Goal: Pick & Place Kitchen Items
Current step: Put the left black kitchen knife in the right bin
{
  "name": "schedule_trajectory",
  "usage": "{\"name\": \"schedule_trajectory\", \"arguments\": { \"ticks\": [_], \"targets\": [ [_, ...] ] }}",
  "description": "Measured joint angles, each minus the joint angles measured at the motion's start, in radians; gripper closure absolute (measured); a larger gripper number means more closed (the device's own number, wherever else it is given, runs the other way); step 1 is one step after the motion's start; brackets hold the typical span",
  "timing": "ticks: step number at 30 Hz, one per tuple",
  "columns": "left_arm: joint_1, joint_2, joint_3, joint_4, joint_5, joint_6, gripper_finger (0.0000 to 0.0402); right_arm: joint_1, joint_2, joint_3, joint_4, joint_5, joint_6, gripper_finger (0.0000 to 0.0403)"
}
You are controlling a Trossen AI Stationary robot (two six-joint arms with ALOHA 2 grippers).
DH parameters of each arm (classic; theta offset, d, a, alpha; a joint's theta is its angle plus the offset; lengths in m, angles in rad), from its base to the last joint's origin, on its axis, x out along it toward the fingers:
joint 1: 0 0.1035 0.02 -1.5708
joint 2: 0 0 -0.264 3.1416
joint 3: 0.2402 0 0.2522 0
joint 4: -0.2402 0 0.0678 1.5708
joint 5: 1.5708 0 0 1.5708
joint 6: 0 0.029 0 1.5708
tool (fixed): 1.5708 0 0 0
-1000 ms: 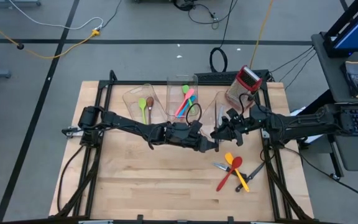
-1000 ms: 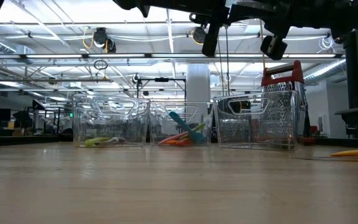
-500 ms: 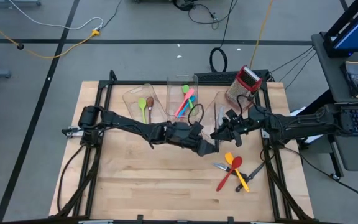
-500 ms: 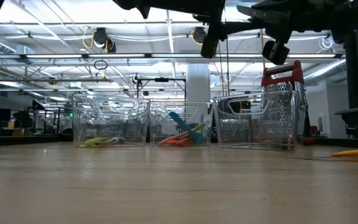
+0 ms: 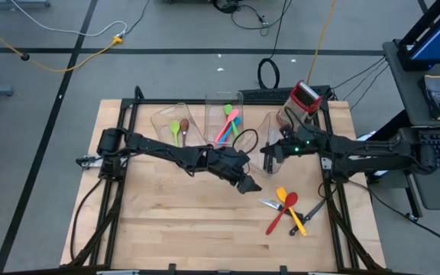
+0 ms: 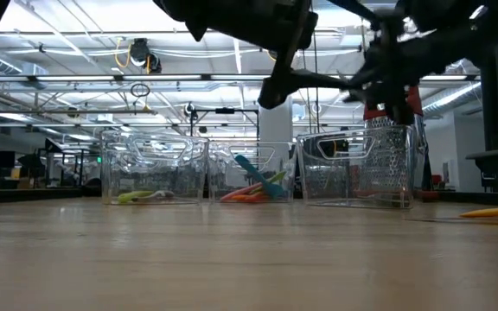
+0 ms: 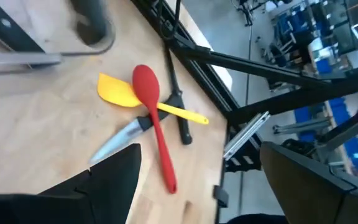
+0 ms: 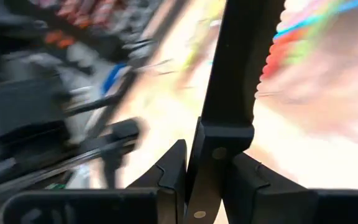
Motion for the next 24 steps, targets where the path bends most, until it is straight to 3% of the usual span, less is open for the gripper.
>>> {"name": "schedule_trajectory", "arguments": {
  "ticks": [5,16,24],
  "targets": [
    [0.019,-0.035,0.000,-0.055,-0.029,0.087,0.0064,-0.082,0.000,0.000,-0.082,0.060,0.028,0.0343],
    [0.067,-0.169,0.000,-0.316,-0.236,0.266,0.0064,-0.149,0.009,0.000,-0.294,0.085,0.109,0.0343],
    [0.110,-0.184,0.000,-0.336,-0.232,0.341,0.0064,-0.149,0.049,0.002,-0.241,0.076,0.180,0.0343]
  ]
}}
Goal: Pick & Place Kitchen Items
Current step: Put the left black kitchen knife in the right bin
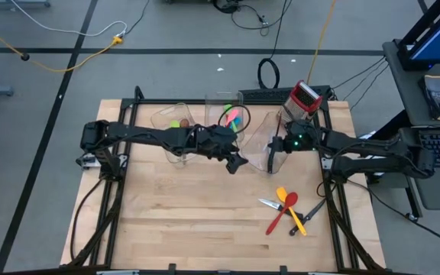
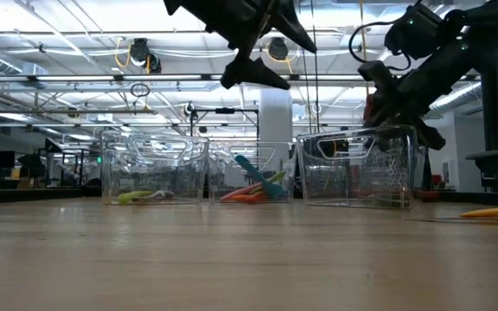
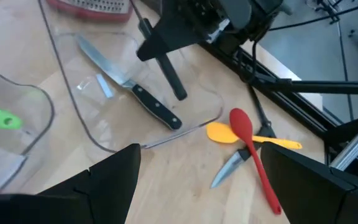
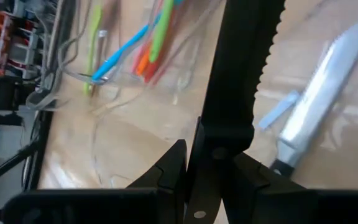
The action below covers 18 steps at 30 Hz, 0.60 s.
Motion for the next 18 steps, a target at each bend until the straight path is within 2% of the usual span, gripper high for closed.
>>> {"name": "schedule_trajectory", "arguments": {
  "ticks": [6,12,18],
  "targets": [
    [0.027,0.000,0.000,-0.058,0.009,0.017,0.0064,-0.002,0.045,0.038,0.001,-0.102,0.031,0.0343],
    [0.039,0.000,0.000,-0.106,0.009,0.037,0.0064,-0.031,0.125,0.099,-0.009,-0.150,0.027,0.0343],
    [0.039,0.000,0.000,-0.128,0.011,0.066,0.0064,-0.052,0.208,0.164,-0.122,-0.154,-0.009,0.0343]
  ]
}}
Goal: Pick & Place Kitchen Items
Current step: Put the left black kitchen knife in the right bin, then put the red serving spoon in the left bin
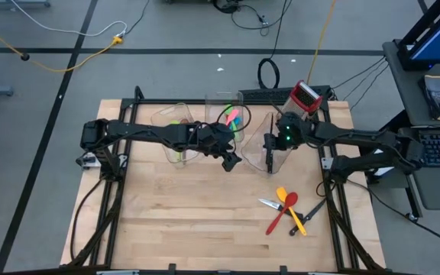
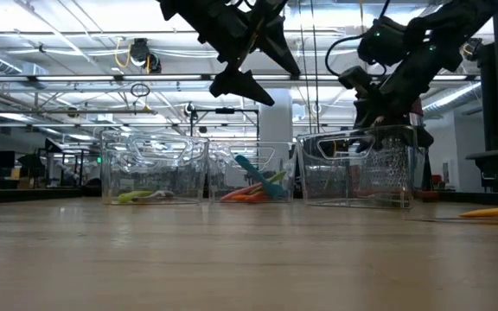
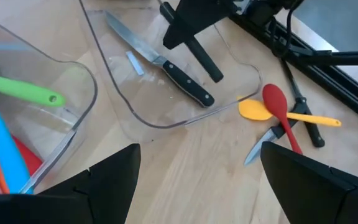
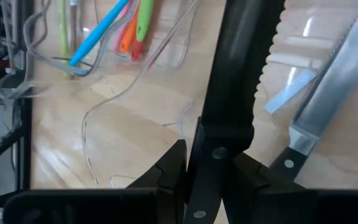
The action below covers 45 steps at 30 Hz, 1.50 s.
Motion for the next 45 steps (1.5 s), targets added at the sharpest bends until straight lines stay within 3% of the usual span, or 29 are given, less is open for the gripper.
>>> {"name": "schedule_trajectory", "arguments": {
  "ticks": [15,38,45],
  "targets": [
    [0.002,0.000,0.000,-0.025,0.000,0.036,0.0064,0.004,0.048,0.036,-0.111,-0.026,0.035,0.0343],
    [0.026,0.001,0.000,-0.027,0.024,0.079,0.0064,0.013,0.102,0.036,-0.114,-0.048,0.035,0.0342],
    [0.026,0.001,0.000,-0.027,0.037,0.078,0.0064,0.013,0.119,0.039,-0.115,-0.044,0.034,0.0275]
  ]
}}
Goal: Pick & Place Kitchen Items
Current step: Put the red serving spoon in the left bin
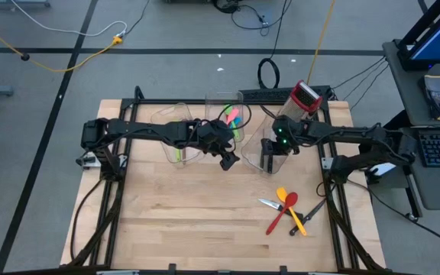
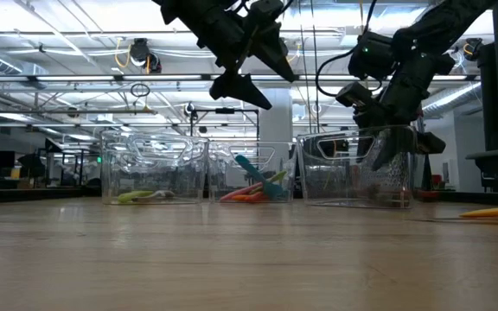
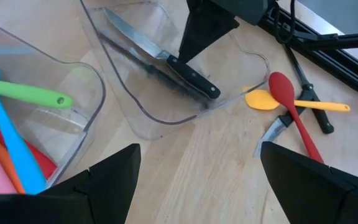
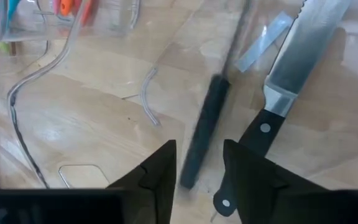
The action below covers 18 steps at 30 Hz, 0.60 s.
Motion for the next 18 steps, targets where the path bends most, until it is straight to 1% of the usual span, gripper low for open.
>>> {"name": "schedule_trajectory", "arguments": {
  "ticks": [3,9,13,18],
  "targets": [
    [0.000,0.000,0.000,0.000,0.012,0.000,0.0064,0.000,0.000,0.000,0.005,0.000,-0.003,0.0273],
    [0.000,0.000,0.000,0.000,0.015,-0.003,0.0064,0.000,-0.001,-0.001,0.013,-0.001,-0.002,0.0281],
    [0.000,0.000,0.000,0.001,0.015,0.001,0.0064,0.000,-0.026,-0.004,0.017,-0.009,0.000,0.0290],
    [0.000,0.000,0.000,0.001,0.015,0.004,0.0064,0.000,-0.095,-0.005,0.019,-0.006,0.001,0.0314]
  ]
}}
